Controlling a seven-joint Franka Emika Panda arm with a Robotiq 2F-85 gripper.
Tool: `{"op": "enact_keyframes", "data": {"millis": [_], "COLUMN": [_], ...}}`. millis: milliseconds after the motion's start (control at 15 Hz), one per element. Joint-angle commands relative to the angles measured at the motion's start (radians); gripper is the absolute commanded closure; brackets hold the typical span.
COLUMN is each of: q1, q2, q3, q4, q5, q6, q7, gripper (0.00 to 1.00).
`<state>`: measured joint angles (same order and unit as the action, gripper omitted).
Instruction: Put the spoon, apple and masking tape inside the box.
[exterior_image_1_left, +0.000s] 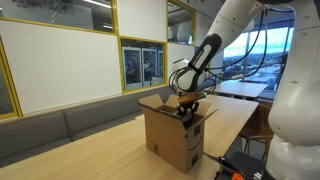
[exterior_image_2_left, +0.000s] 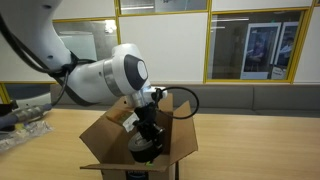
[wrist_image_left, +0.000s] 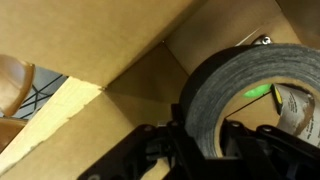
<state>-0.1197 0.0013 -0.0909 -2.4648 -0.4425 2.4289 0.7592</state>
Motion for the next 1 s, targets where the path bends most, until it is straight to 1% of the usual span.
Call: {"op": "enact_keyframes", "data": {"millis": [0, 67, 133, 200, 267, 333, 467, 533, 600, 933], "q1": [0.005, 0.007, 0.008, 0.009, 0.010, 0.011, 0.014, 0.016, 0.017, 0.030], "q2": [-0.001, 0.000, -0.001, 0.000, 0.000, -0.001, -0.005, -0.008, -0.012, -0.050], "q3": [-0.009, -0.010, -0.010, -0.010, -0.009, -0.008, -0.006, -0.005, -0.004, 0.007], "q4": [-0.023, -0.027, -0.031, -0.033, -0.036, -0.037, -0.036, -0.035, -0.037, -0.034], "q5": [0.026, 0.029, 0.031, 0.031, 0.035, 0.039, 0.049, 0.052, 0.054, 0.054], "q6": [0.024, 0.018, 0.012, 0.007, 0.007, 0.005, 0.002, -0.001, -0.002, -0.024], "q7": [-0.043, -0.051, -0.049, -0.053, -0.059, -0.065, -0.076, -0.080, -0.082, -0.088], "gripper": [0.79, 0.79, 0.44, 0.42, 0.37, 0.27, 0.14, 0.05, 0.01, 0.00]}}
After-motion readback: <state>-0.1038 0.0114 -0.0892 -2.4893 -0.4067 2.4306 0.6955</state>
